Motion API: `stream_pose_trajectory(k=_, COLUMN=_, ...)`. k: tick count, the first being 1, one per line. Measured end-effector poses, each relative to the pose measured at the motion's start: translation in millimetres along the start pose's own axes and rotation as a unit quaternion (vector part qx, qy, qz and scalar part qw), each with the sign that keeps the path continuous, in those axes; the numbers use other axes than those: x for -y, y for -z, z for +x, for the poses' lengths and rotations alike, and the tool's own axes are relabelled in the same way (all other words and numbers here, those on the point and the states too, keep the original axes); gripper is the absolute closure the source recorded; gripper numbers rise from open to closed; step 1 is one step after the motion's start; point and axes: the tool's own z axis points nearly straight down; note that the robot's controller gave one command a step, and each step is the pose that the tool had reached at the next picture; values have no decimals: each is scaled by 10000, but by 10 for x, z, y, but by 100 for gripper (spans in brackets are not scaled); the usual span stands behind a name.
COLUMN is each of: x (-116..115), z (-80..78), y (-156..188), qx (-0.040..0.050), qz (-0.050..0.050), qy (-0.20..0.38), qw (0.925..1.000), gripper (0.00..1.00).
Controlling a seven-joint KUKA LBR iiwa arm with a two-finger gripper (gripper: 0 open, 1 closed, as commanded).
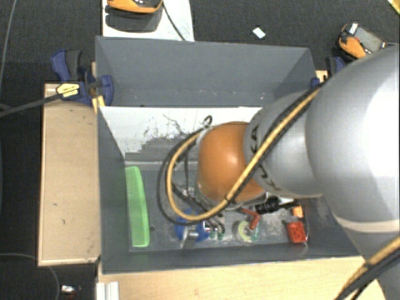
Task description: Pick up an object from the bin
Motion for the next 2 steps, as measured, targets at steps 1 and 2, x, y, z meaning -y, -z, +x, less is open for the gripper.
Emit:
stream_pose_trajectory(k=1, x=146, z=-76, y=-295, qx=116, qz=-54, qy=-915, qw=9957, gripper=0)
stream_pose_trajectory(k=2, x=139, z=-72, y=-282, qx=88, qz=-40, qy=-767, qw=9970, gripper=100)
